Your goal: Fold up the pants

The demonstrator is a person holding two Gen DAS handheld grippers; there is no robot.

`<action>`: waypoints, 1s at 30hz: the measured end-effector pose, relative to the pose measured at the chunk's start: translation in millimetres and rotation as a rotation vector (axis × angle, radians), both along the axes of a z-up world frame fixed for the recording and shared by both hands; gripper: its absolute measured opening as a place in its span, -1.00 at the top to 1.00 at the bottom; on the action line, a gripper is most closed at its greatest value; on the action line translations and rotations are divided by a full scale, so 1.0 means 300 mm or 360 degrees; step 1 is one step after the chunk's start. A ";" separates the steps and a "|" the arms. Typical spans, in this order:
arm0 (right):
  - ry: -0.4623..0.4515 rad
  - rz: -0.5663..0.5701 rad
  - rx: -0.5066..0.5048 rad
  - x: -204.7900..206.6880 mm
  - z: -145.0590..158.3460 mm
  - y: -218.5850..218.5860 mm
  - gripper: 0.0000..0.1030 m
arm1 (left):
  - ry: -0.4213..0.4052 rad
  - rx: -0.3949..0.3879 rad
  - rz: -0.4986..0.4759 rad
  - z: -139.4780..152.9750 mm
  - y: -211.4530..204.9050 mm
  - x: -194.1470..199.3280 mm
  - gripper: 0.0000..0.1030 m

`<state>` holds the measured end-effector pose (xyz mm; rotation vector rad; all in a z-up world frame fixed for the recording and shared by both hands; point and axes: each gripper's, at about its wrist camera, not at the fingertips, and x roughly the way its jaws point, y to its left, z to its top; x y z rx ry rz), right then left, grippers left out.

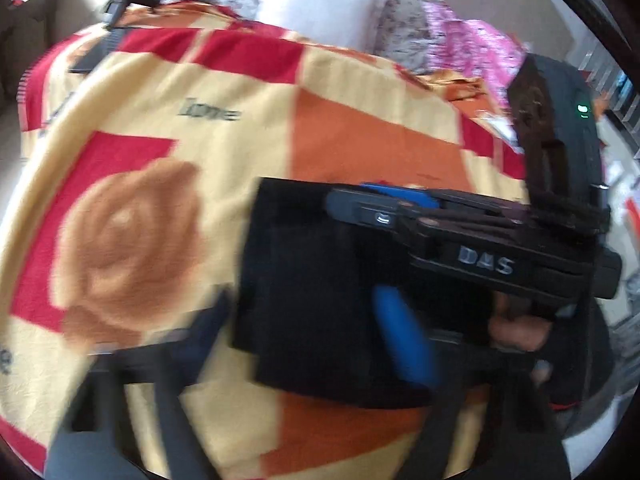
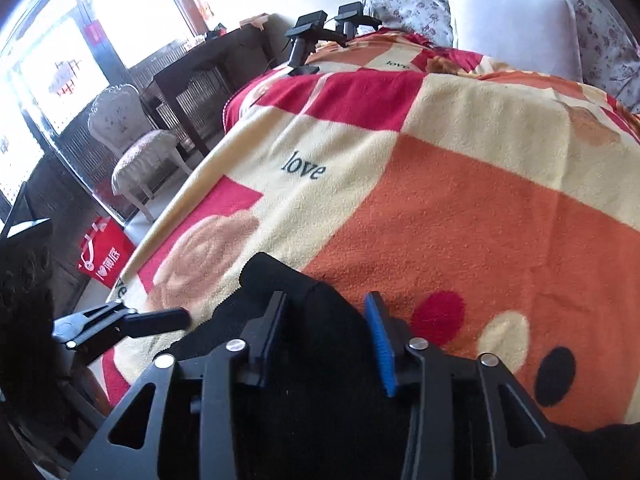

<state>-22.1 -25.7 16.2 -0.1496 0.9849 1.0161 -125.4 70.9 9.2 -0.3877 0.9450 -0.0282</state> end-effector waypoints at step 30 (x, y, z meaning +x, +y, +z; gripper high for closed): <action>0.0126 -0.0321 0.0396 -0.102 0.218 -0.427 0.75 | -0.0483 0.0021 -0.0481 0.276 -0.368 -0.110 0.61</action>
